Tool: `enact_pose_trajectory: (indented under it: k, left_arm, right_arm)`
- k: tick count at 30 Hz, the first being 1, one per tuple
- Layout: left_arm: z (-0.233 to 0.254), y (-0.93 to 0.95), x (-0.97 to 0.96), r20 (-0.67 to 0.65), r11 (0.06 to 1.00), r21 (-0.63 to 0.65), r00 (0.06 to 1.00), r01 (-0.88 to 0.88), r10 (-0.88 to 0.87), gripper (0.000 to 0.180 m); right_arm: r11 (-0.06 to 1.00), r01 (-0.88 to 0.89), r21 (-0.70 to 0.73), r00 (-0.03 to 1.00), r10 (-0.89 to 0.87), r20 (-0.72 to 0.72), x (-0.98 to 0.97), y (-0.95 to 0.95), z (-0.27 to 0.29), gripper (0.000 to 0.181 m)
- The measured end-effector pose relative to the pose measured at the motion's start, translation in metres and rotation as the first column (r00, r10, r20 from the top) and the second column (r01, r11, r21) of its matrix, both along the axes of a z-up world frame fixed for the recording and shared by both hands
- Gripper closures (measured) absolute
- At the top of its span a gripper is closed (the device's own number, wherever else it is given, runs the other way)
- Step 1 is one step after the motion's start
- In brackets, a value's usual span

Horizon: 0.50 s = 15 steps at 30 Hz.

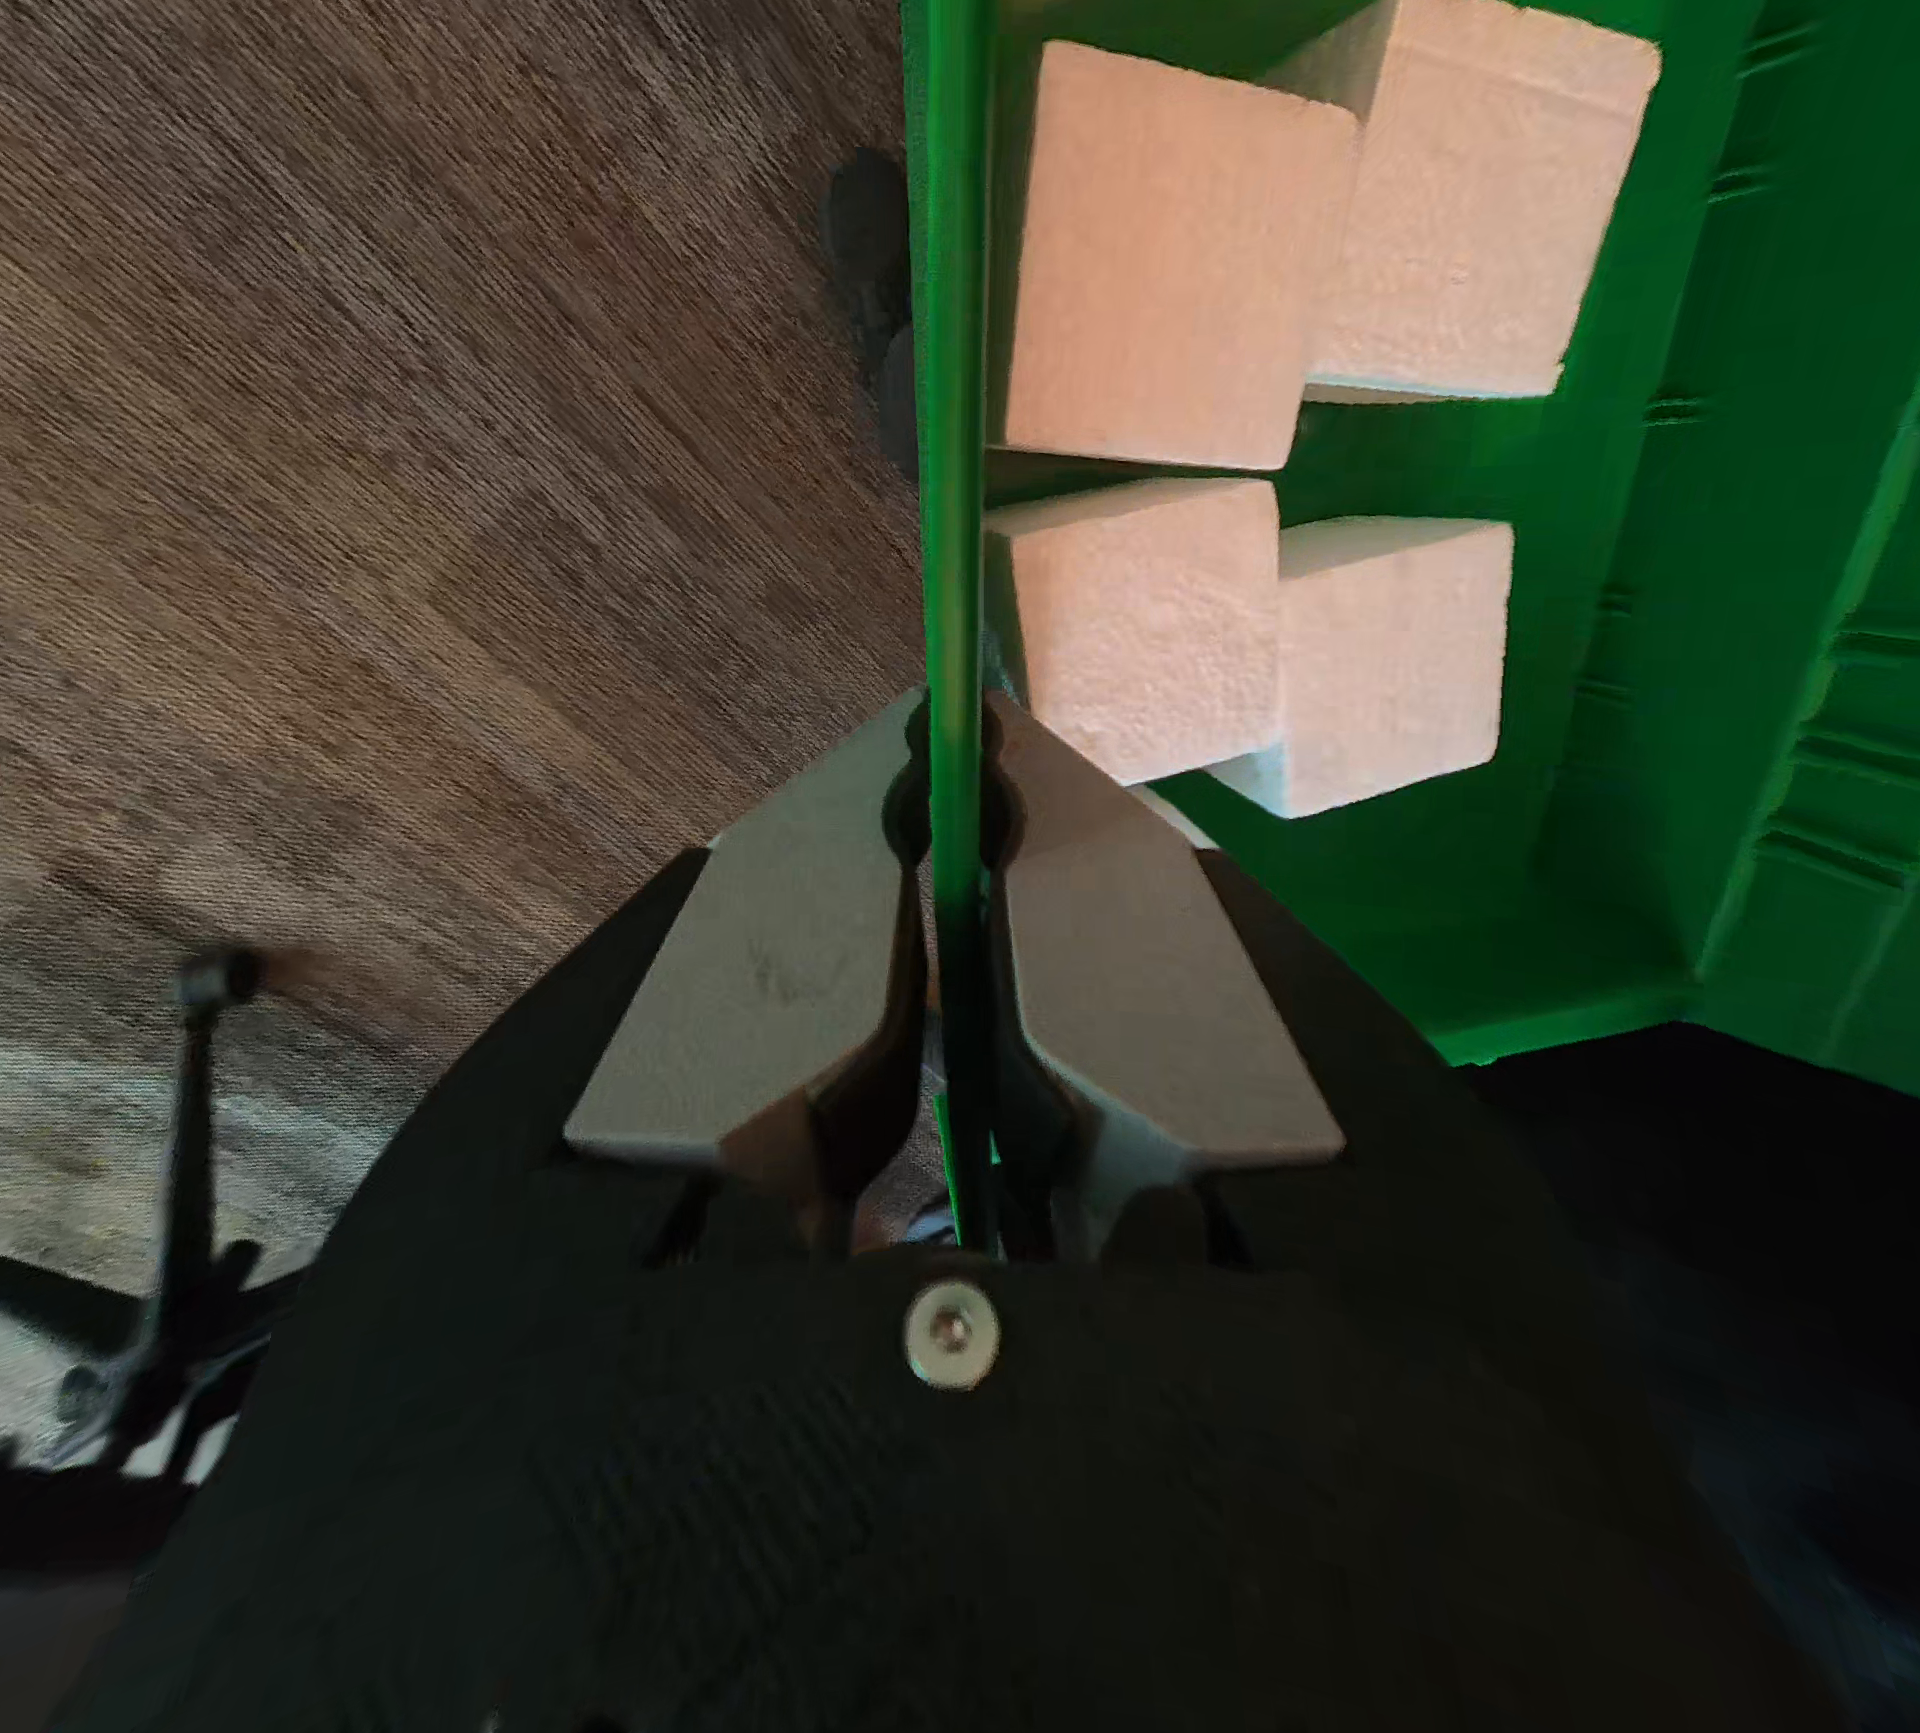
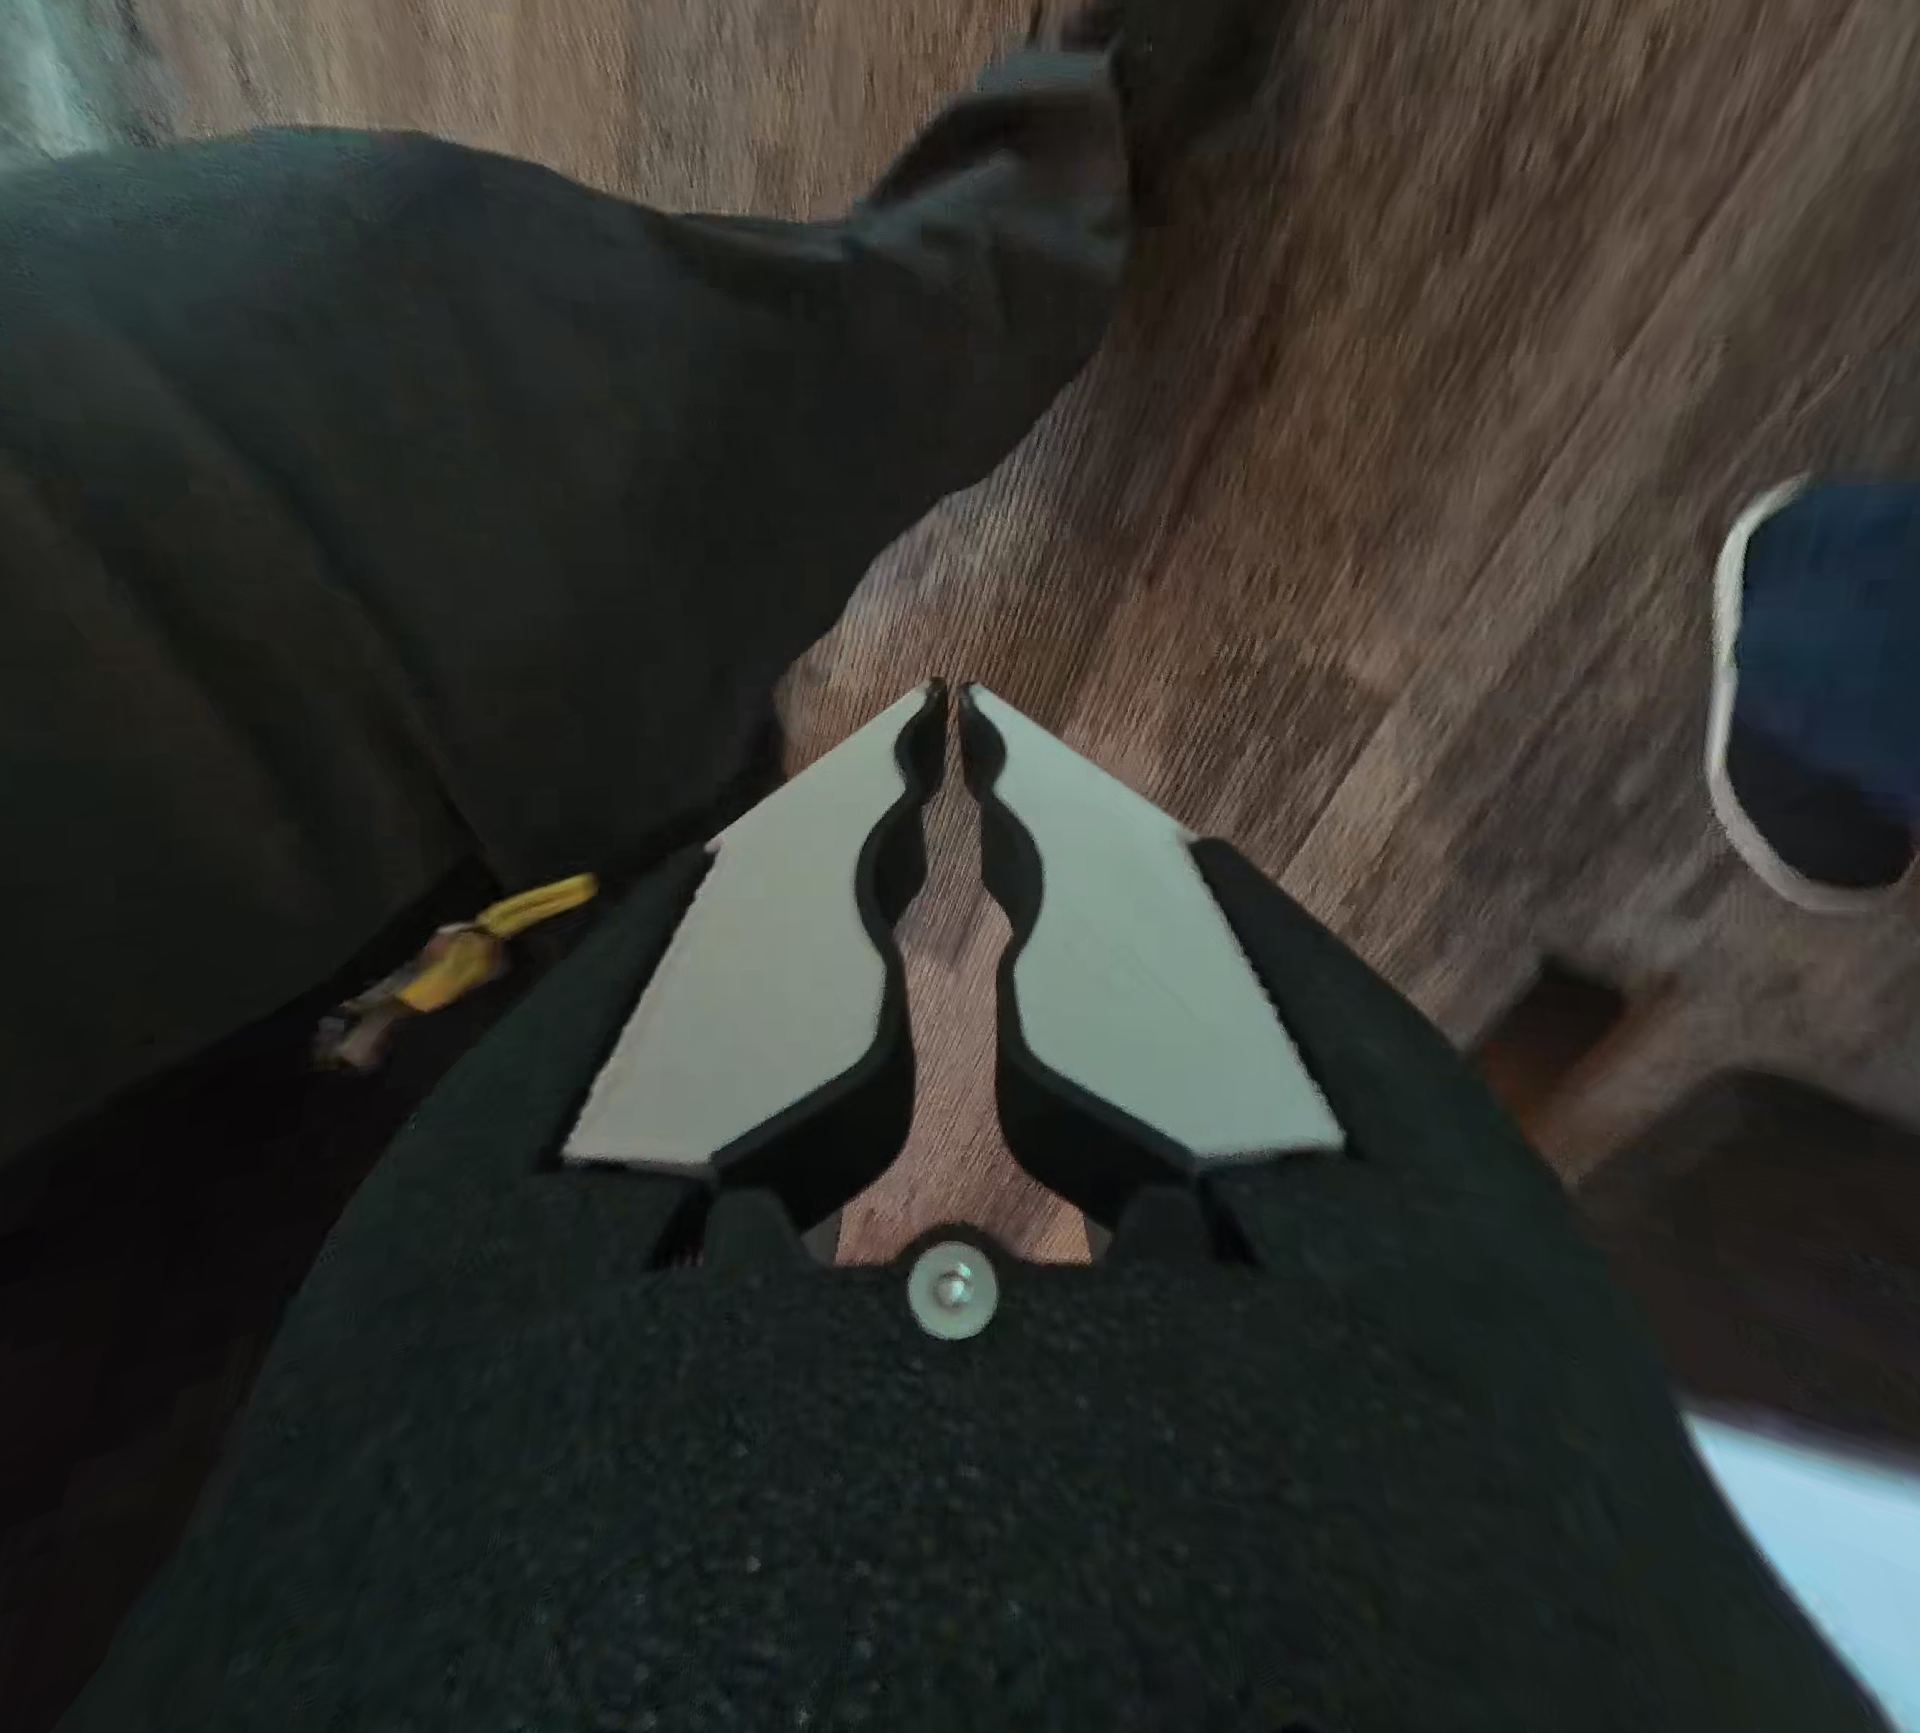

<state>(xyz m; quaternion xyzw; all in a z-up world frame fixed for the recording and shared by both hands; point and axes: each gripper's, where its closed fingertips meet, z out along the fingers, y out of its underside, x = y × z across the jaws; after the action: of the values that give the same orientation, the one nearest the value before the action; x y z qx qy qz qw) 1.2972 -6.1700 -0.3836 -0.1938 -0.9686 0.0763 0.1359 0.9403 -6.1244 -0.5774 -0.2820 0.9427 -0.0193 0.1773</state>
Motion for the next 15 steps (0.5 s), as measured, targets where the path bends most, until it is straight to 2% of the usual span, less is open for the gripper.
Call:
enact_pose_trajectory:
  k: [3, 6, 10, 13, 15]
  left_arm:
    - [0.017, -0.132, -0.001, 0.012, 1.0, 0.016, 1.0, 0.026, -0.026, 0.178]
    - [0.034, -0.267, -0.023, -0.007, 0.997, 0.007, 0.997, 0.075, -0.075, 0.179]
    - [0.04, -0.447, -0.085, -0.082, 0.981, -0.02, 0.977, 0.194, -0.195, 0.179]
    - [0.022, -0.573, -0.152, -0.147, 0.948, -0.026, 0.937, 0.316, -0.316, 0.179]
    - [0.01, -0.655, -0.203, -0.164, 0.908, -0.041, 0.894, 0.416, -0.417, 0.179]
  right_arm:
    - [0.999, -0.048, -0.025, 0.999, 0.047, -0.021, 0.017, -0.138, 0.008, 0.181]
    - [0.999, -0.005, -0.054, 0.998, 0.002, -0.059, 0.001, -0.272, 0.041, 0.179]
    - [0.985, 0.102, -0.14, 0.991, -0.112, -0.068, -0.047, -0.426, 0.084, 0.177]
    - [0.966, 0.207, -0.157, 0.969, -0.225, -0.106, -0.101, -0.513, 0.079, 0.174]
    - [0.936, 0.332, -0.116, 0.929, -0.346, -0.133, -0.141, -0.543, 0.065, 0.173]
